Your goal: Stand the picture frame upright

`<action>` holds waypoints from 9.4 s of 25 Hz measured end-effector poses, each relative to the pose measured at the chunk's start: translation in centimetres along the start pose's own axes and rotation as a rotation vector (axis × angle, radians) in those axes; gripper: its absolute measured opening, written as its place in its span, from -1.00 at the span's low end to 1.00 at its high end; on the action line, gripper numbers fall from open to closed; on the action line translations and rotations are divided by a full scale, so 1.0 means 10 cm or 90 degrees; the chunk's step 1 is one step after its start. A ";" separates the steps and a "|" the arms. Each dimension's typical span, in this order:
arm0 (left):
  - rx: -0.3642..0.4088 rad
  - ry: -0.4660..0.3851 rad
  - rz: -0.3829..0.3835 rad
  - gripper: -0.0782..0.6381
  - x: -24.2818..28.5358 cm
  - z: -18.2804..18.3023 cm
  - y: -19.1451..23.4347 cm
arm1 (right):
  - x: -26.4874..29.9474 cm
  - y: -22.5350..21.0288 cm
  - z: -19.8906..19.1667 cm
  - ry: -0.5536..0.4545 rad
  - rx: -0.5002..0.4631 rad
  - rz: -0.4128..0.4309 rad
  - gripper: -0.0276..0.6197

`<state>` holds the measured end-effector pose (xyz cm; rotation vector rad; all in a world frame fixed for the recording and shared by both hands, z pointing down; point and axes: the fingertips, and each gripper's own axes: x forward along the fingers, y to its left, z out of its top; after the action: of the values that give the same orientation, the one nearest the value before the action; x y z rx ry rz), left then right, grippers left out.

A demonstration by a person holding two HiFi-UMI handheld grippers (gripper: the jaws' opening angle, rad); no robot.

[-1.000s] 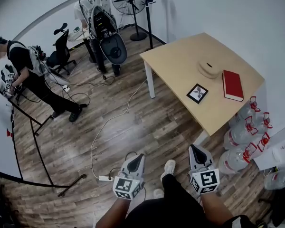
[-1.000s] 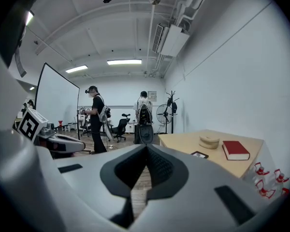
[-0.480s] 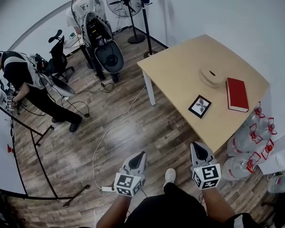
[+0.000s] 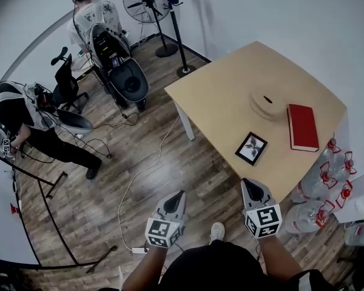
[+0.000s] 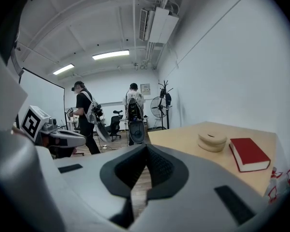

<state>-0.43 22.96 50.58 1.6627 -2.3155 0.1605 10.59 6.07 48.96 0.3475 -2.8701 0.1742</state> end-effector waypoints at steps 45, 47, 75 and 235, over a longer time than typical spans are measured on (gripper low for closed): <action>0.050 0.011 -0.306 -0.79 2.74 1.01 1.40 | 2.33 -0.97 0.50 0.045 0.059 -0.215 -0.89; 0.057 0.014 -0.336 -0.79 2.80 1.00 1.40 | 2.32 -1.03 0.46 0.056 0.068 -0.243 -0.89; 0.087 0.088 -0.471 -0.79 4.10 0.96 0.62 | 1.74 -2.39 -0.75 0.229 0.208 -0.445 -0.81; 0.145 0.057 -0.651 -0.79 4.94 1.52 0.33 | 2.18 -2.84 0.86 0.041 0.125 -0.615 -0.89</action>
<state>-20.63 -24.69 50.87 2.6373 -1.1690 0.2636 -4.83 -27.33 48.75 1.6353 -2.2962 0.2648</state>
